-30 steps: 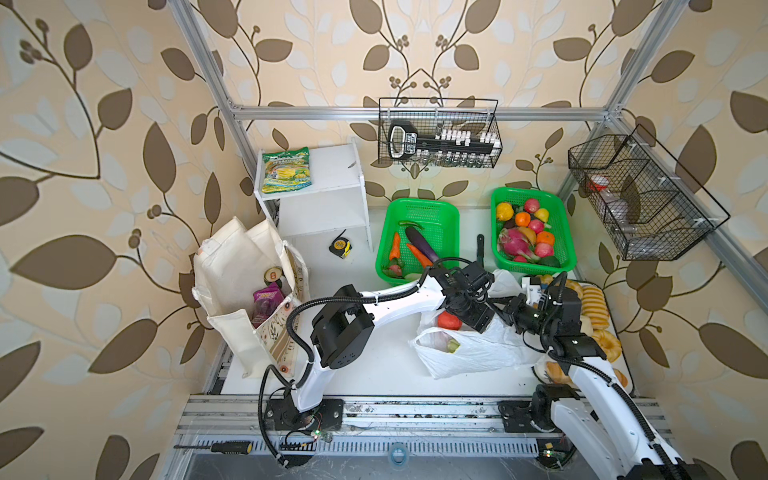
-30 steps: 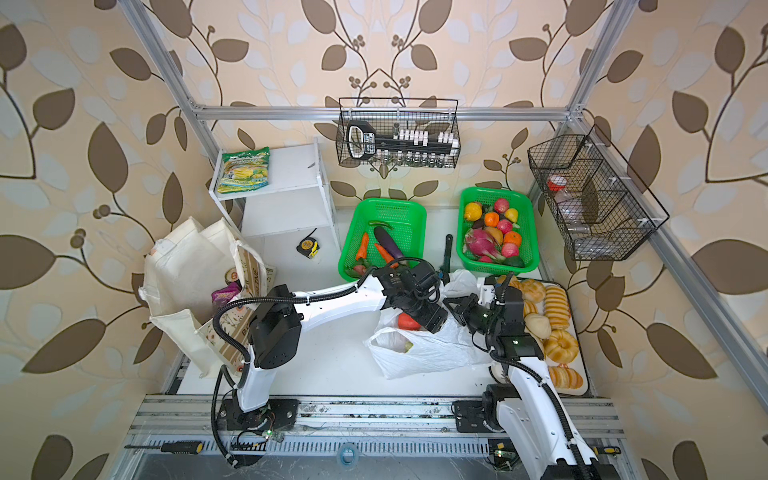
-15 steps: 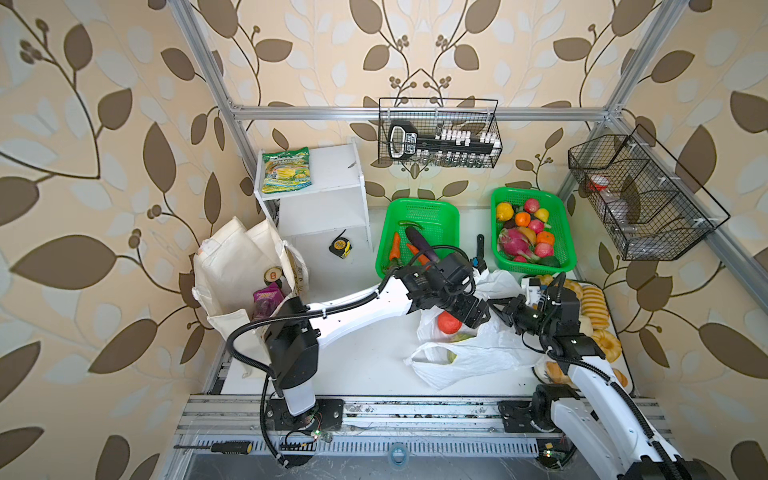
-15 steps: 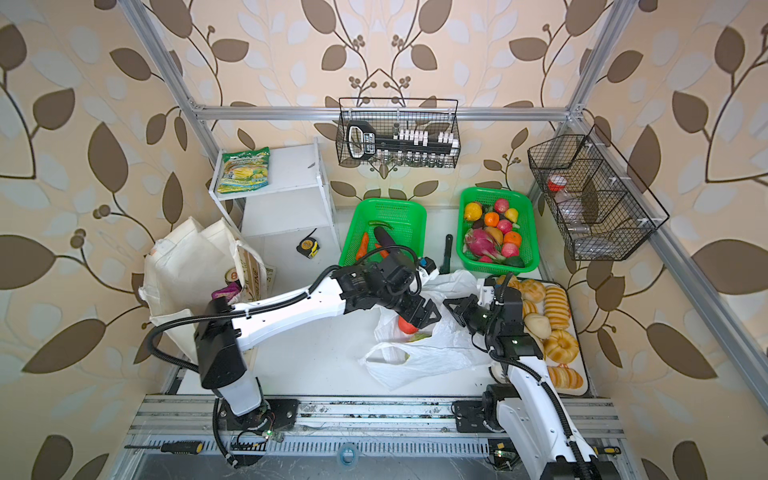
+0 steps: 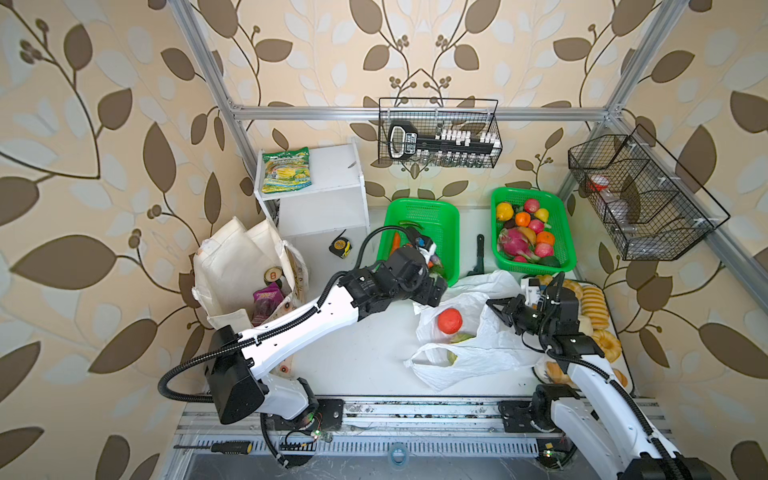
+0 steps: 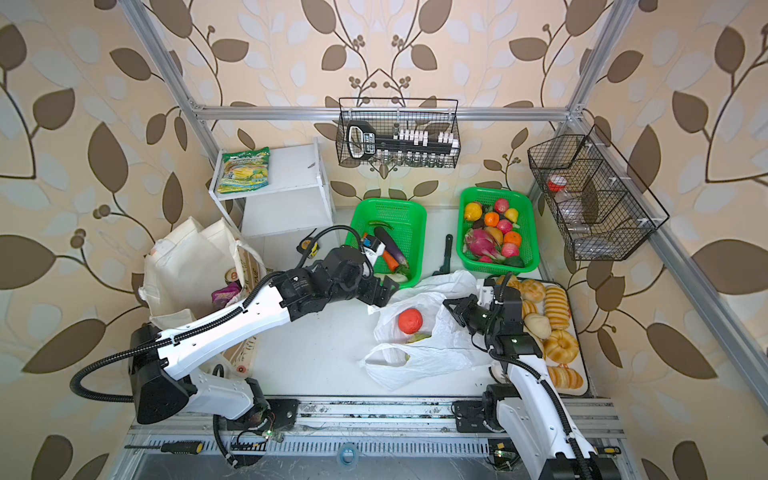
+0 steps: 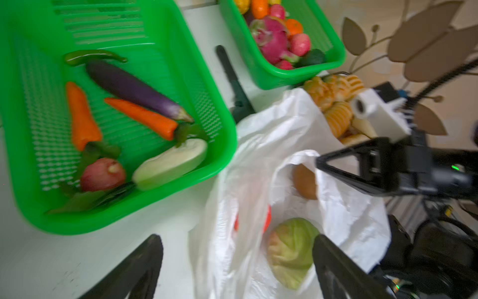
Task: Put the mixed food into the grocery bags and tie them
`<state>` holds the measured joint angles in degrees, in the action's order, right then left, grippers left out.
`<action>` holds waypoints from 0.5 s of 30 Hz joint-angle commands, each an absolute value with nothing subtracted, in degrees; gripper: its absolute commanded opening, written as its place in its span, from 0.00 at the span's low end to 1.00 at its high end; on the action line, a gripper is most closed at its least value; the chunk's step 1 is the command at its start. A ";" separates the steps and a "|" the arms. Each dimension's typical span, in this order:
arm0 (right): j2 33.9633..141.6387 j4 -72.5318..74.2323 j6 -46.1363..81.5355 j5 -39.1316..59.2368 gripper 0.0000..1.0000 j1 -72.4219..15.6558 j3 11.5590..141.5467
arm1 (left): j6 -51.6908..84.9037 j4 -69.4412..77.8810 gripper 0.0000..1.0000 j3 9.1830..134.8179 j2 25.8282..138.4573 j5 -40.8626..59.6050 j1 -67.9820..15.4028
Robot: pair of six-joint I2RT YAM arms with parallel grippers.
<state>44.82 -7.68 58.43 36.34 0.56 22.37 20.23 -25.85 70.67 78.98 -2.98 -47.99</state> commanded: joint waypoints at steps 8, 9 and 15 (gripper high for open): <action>43.77 -7.56 58.28 35.60 0.00 0.81 22.15 | 10.88 -28.72 0.94 63.26 71.16 11.77 -44.00; 43.82 -7.56 58.32 35.58 0.00 0.86 22.18 | 7.70 -29.02 0.94 62.31 70.05 12.40 -44.03; 43.95 -7.31 58.38 35.66 0.00 0.79 22.25 | -6.74 -19.59 0.94 53.23 62.10 16.97 -44.03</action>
